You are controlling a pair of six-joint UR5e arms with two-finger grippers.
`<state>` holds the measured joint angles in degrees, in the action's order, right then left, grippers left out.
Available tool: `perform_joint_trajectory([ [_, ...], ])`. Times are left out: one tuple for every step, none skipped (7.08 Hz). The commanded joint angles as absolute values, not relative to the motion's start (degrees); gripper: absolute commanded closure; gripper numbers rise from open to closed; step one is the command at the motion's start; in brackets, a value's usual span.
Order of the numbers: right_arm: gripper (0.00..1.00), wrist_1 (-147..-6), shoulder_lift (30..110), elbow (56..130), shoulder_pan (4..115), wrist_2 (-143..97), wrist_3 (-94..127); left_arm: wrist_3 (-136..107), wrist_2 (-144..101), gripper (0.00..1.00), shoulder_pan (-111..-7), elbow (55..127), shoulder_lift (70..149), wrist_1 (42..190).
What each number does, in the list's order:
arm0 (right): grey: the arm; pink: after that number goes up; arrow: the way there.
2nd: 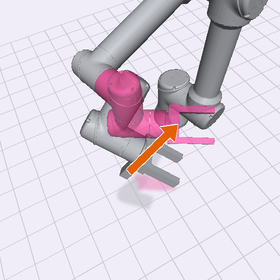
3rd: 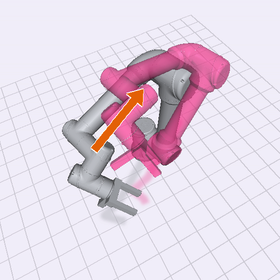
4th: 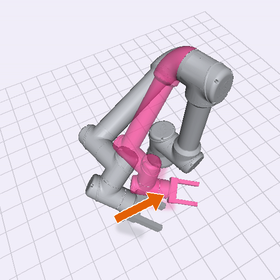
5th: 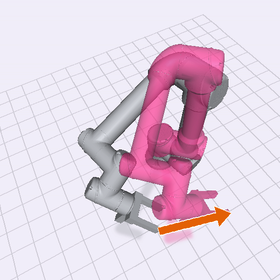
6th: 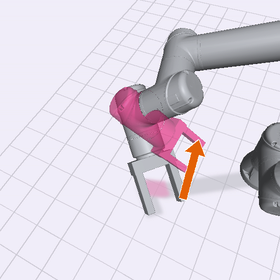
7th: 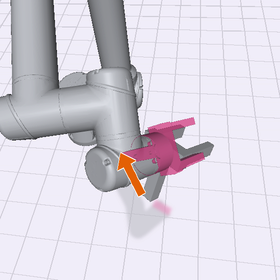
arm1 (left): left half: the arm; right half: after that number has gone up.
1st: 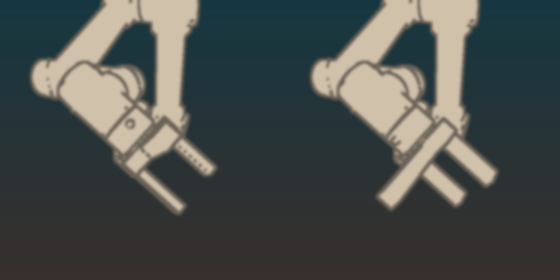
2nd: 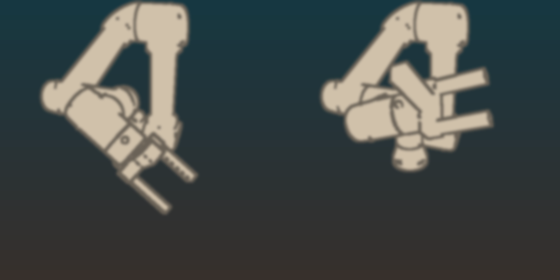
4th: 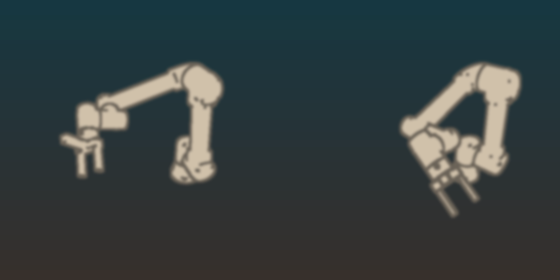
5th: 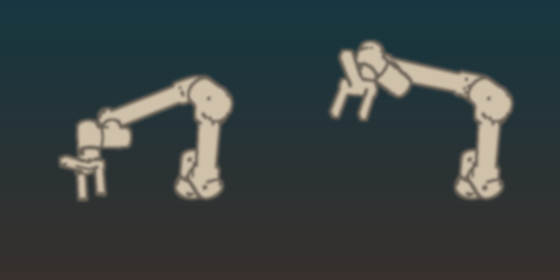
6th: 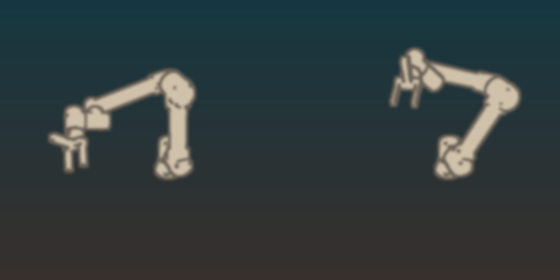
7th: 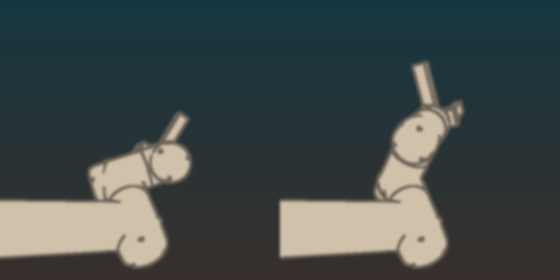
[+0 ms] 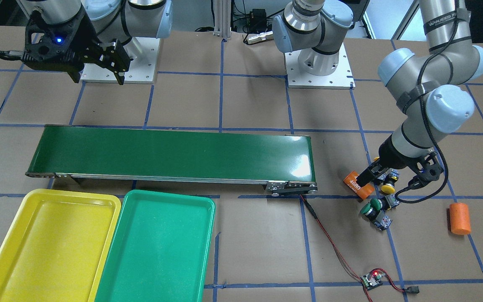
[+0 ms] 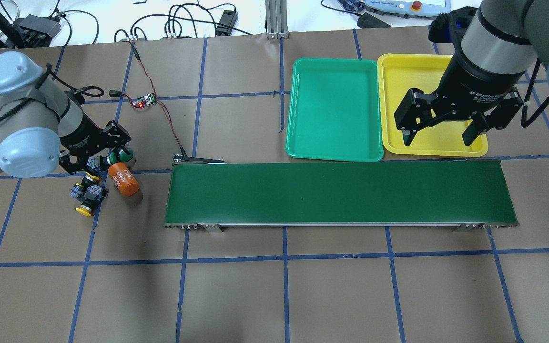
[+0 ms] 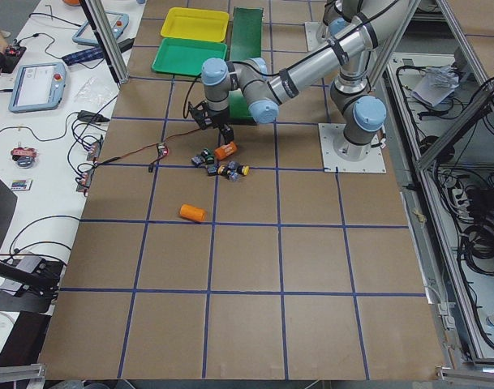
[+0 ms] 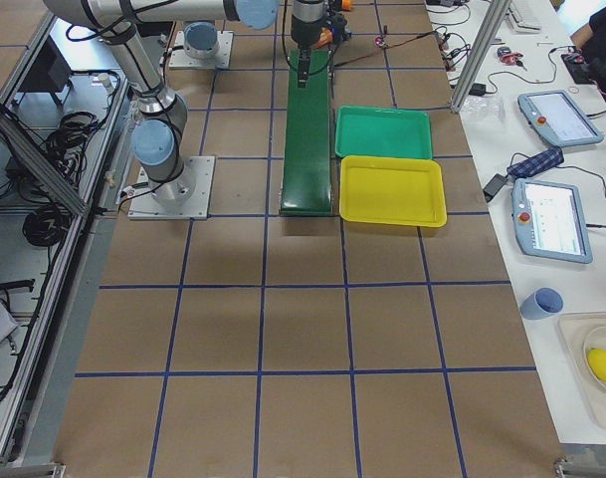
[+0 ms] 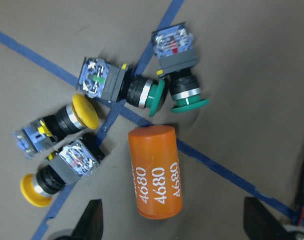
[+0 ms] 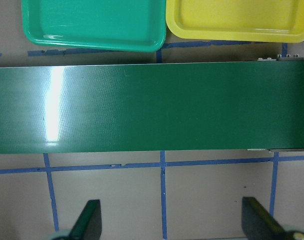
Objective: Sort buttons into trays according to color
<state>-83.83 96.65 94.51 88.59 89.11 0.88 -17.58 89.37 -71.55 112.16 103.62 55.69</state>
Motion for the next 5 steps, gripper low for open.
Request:
perform_joint_trajectory([
  [0.0,-83.8,96.7,94.7,88.6,89.1,1.0,-22.3,89.8,0.0,-71.4,114.8,106.4,53.0],
  [0.0,-83.7,96.7,94.7,88.6,89.2,0.9,-22.7,89.7,0.0,-71.3,114.7,107.2,52.5],
  [0.0,-83.4,96.7,94.7,88.6,89.4,1.3,-21.5,89.7,0.12,-71.3,114.2,108.7,49.9],
  [0.0,-83.4,96.7,94.7,88.6,89.3,1.0,-20.6,89.9,0.44,-71.3,114.6,110.2,45.3],
  [0.0,-83.5,96.7,94.7,88.6,89.6,0.7,-18.2,90.1,0.56,-71.2,114.4,111.2,44.7],
])
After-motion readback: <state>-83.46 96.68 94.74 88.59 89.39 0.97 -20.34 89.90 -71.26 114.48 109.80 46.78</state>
